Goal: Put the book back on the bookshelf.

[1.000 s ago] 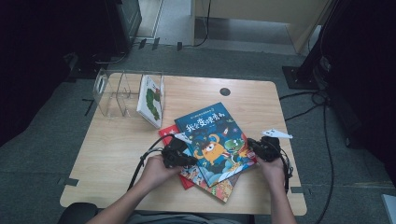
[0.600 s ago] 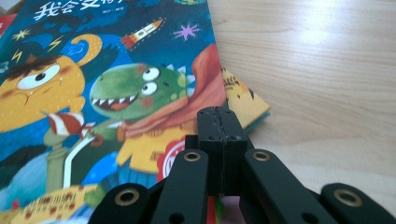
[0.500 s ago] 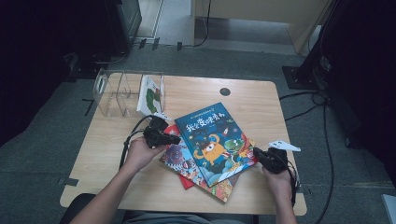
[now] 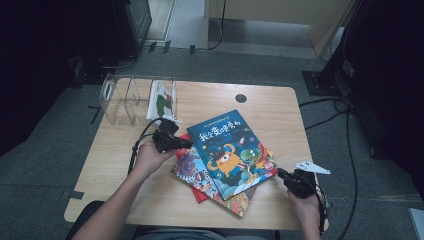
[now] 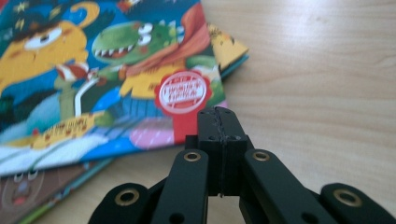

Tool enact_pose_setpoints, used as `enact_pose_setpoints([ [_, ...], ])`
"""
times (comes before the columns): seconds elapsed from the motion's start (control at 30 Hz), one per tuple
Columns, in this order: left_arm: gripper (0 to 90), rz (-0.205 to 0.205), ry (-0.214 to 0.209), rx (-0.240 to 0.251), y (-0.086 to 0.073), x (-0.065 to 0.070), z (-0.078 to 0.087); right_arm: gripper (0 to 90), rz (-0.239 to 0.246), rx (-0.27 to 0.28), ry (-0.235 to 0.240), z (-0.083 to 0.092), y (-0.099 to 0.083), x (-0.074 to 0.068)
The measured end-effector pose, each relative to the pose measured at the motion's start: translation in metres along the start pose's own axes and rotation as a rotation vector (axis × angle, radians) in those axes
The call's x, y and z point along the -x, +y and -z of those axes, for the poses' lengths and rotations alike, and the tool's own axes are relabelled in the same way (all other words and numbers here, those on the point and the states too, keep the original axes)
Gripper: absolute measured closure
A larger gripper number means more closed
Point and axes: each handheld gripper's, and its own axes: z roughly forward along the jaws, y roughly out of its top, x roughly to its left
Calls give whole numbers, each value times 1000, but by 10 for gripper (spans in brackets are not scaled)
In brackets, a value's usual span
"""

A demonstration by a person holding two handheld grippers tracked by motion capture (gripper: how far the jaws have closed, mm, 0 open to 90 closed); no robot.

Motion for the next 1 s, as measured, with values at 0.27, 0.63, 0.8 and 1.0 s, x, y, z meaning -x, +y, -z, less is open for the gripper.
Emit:
enact_pose_setpoints([
  [0.27,798,14,33,9,-2,-6,6,900,10,-14,-11,-3,-1,0],
  [0.63,791,63,56,27,-15,-15,17,900,-12,3,-8,-12,10,11],
  [0.8,788,84,70,36,-20,-19,21,900,-17,7,-7,-17,14,15],
  [1.0,785,111,83,47,-28,-25,27,900,-25,11,-8,-24,21,20],
])
